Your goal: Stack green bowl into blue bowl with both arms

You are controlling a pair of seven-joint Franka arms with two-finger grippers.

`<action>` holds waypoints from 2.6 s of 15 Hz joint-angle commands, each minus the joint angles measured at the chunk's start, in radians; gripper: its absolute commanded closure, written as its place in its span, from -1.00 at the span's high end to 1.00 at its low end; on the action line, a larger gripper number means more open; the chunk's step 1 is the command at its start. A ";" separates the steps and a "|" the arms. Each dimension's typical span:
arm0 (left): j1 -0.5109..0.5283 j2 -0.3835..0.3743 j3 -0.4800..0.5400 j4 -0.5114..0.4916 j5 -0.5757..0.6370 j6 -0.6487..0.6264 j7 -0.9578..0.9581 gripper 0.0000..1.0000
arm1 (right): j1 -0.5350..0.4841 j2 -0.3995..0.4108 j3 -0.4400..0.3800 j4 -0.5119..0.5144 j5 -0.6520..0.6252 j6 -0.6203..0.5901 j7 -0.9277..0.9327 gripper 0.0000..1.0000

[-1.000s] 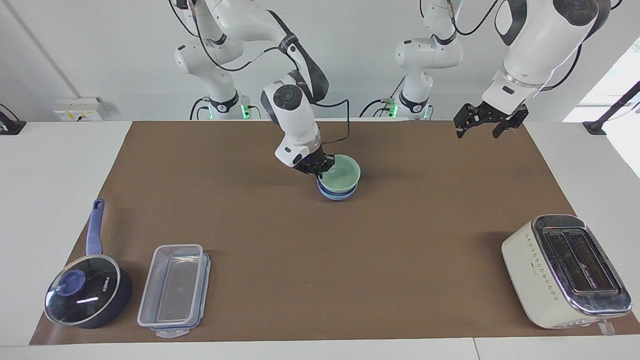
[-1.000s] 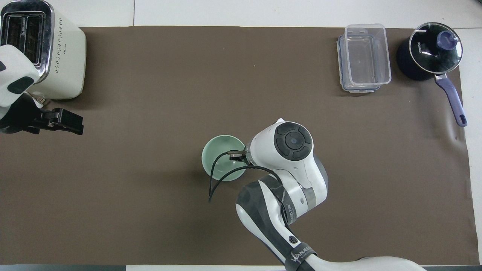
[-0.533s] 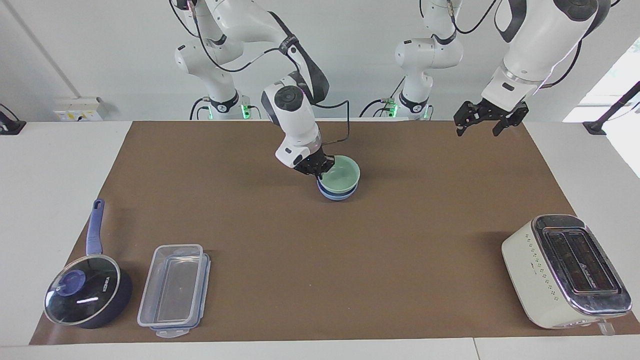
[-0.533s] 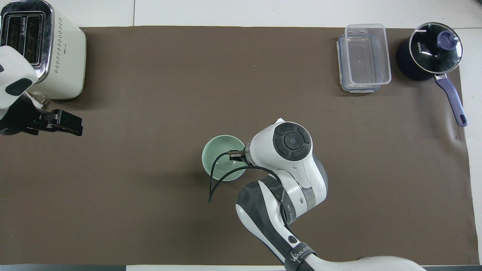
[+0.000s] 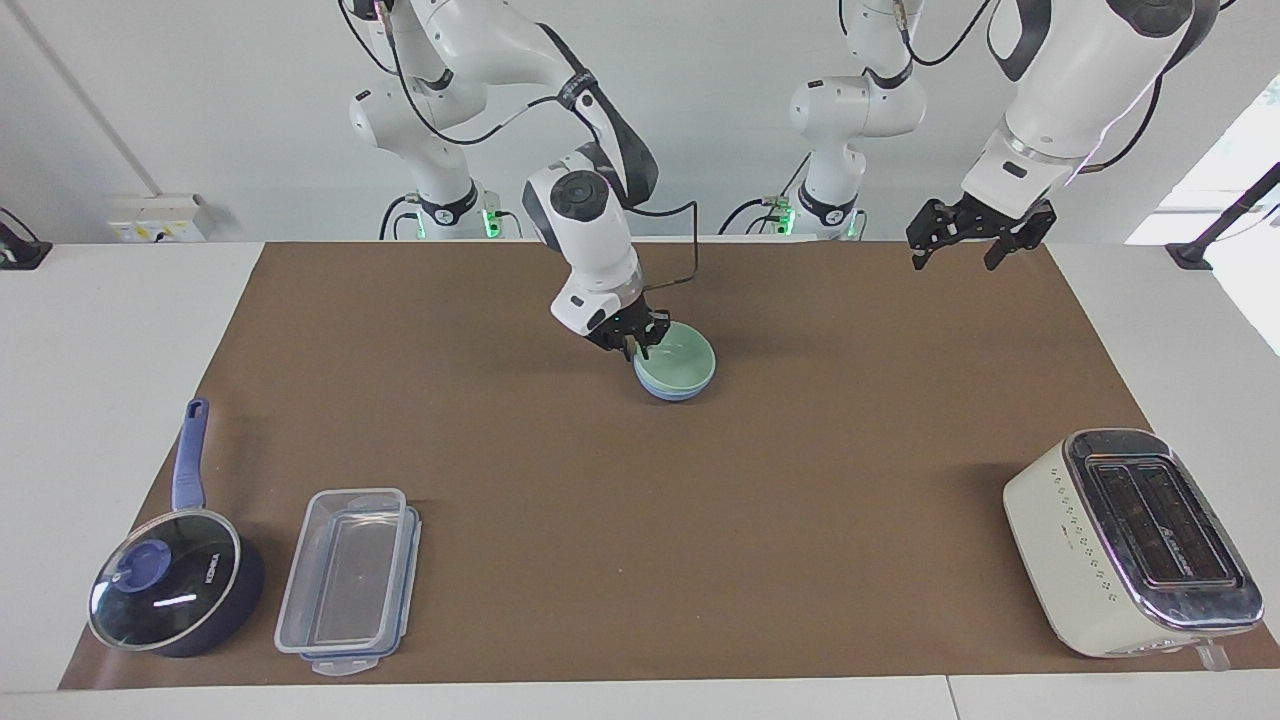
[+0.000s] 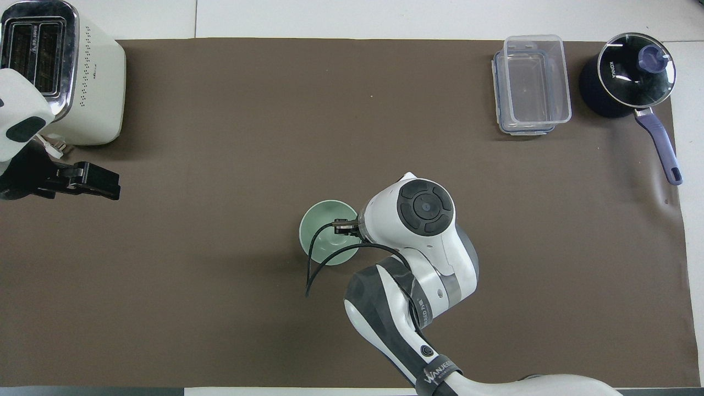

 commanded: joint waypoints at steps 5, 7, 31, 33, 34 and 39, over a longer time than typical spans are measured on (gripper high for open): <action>0.001 -0.032 -0.002 -0.033 0.008 0.001 0.006 1.00 | -0.024 -0.016 -0.009 0.070 -0.011 -0.049 0.045 0.16; 0.001 -0.032 -0.001 -0.033 0.008 0.005 0.003 1.00 | -0.064 -0.037 -0.011 0.108 -0.015 -0.118 0.044 0.29; 0.001 -0.032 -0.004 -0.033 0.006 0.005 0.003 1.00 | -0.538 -0.255 -0.107 0.369 -0.281 -0.801 -0.464 1.00; 0.002 -0.032 -0.004 -0.033 0.006 0.005 0.003 1.00 | -0.543 -0.252 -0.114 0.371 -0.282 -0.780 -0.467 1.00; 0.002 -0.032 -0.004 -0.033 0.006 0.005 0.003 1.00 | -0.543 -0.252 -0.121 0.371 -0.282 -0.780 -0.467 1.00; 0.004 -0.032 -0.004 -0.033 0.006 0.005 0.002 1.00 | -0.546 -0.217 -0.140 0.408 -0.272 -0.798 -0.470 1.00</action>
